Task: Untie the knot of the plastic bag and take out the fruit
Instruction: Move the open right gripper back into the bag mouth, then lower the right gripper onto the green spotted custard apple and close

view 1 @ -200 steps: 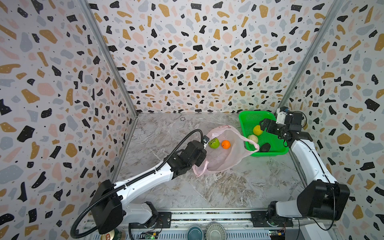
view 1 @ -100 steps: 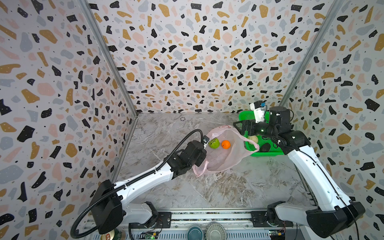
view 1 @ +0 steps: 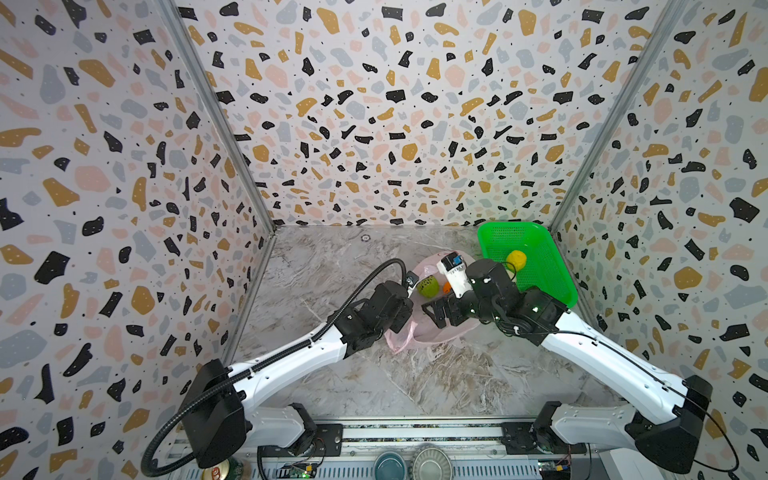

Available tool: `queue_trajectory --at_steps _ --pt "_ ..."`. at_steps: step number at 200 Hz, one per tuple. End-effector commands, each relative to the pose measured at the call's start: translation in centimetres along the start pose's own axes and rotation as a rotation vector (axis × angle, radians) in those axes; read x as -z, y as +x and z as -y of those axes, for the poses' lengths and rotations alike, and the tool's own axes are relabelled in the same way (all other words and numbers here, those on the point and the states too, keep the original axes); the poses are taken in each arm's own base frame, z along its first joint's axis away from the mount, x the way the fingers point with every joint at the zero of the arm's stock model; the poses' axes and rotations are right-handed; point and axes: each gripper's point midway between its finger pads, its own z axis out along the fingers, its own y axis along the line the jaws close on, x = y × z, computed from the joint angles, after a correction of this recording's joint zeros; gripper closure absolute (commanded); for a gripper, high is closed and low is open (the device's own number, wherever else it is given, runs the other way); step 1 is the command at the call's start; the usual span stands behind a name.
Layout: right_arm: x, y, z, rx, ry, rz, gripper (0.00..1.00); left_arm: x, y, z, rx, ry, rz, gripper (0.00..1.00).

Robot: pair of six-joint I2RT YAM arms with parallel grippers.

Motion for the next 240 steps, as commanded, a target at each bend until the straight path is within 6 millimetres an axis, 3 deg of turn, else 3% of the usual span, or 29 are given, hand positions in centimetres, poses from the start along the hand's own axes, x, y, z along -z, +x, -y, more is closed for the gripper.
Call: queue_trajectory --at_steps 1,61,111,186,240 --pt "-1.5 1.0 1.4 0.029 0.087 0.004 0.04 0.0 -1.0 -0.4 -0.011 -0.024 0.02 1.0" --pt "-7.3 3.5 2.8 0.076 0.137 -0.076 0.09 -0.4 -1.5 -0.5 -0.018 -0.039 0.024 1.0" --pt "-12.1 5.4 5.3 -0.026 0.098 -0.137 0.12 -0.6 -2.0 -0.2 -0.013 -0.02 0.033 1.0" --pt "-17.3 3.8 10.2 -0.202 0.187 -0.048 0.09 -0.8 -1.5 0.3 -0.015 -0.001 0.021 1.0" --pt "-19.0 2.4 11.7 -0.351 0.211 0.031 0.02 -0.8 -1.3 0.4 -0.016 0.006 0.013 1.0"
